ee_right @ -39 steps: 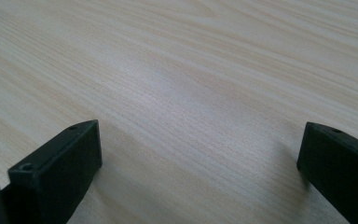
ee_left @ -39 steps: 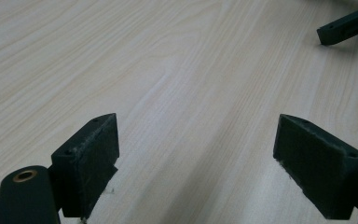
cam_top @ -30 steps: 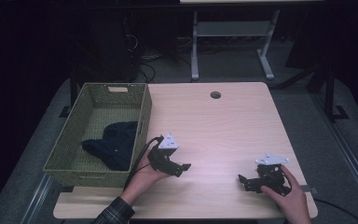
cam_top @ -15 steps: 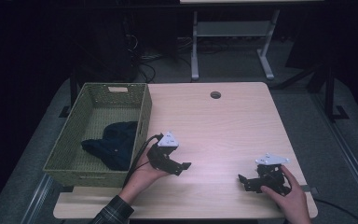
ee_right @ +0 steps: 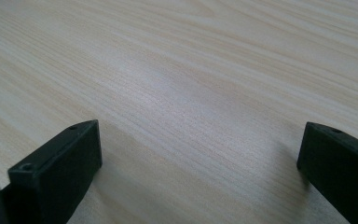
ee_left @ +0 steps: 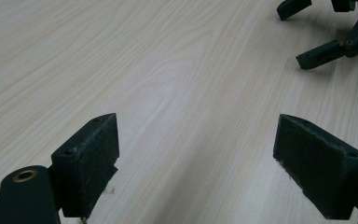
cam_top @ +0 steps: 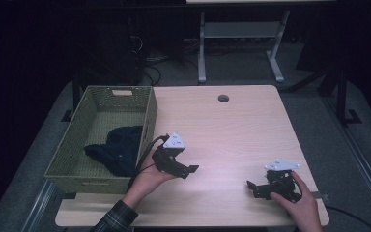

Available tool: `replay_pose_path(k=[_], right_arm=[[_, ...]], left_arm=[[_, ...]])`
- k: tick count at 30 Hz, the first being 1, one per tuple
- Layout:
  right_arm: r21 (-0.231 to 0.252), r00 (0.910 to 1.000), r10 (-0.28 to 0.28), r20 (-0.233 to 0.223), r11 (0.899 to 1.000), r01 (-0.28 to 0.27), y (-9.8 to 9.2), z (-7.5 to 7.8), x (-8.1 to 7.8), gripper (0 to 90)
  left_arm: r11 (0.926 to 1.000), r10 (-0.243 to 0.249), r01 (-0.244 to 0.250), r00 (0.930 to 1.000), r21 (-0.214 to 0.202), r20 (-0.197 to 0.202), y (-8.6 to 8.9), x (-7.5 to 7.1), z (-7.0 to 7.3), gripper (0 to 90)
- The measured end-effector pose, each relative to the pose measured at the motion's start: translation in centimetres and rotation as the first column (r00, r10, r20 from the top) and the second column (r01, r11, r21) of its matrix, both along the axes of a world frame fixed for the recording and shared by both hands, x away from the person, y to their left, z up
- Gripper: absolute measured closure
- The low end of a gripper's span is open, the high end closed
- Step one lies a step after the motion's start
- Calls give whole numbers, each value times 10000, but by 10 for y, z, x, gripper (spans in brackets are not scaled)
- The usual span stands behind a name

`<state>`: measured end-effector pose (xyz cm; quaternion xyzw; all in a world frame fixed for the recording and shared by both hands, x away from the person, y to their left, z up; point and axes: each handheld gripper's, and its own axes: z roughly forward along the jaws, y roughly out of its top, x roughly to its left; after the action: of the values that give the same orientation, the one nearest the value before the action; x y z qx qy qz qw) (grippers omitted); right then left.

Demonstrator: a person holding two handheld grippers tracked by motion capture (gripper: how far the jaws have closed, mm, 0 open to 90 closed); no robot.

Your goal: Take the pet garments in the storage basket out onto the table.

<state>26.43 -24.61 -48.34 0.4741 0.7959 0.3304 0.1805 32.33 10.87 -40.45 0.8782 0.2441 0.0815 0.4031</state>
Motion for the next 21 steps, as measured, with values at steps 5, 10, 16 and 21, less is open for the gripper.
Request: replay_pose_path(k=[5, 10, 16, 21], right_arm=[[0, 10000, 1, -3, 10000, -1, 0, 0, 0, 0], [-2, 10000, 7, 1, 10000, -7, 0, 0, 0, 0], [-3, 10000, 7, 4, 10000, -7, 0, 0, 0, 0], [0, 10000, 8, 3, 10000, -8, 0, 0, 0, 0]], left_arm=[[9999, 2, -1, 10000, -106, 84, 1, 1, 5, 139], [9999, -49, 50, 9999, -96, 120, 1, 4, 10, 139], [9996, 49, -44, 9998, -266, 192, 3, 7, 17, 141], [9995, 24, -19, 9999, -303, 160, 5, 10, 22, 141]])
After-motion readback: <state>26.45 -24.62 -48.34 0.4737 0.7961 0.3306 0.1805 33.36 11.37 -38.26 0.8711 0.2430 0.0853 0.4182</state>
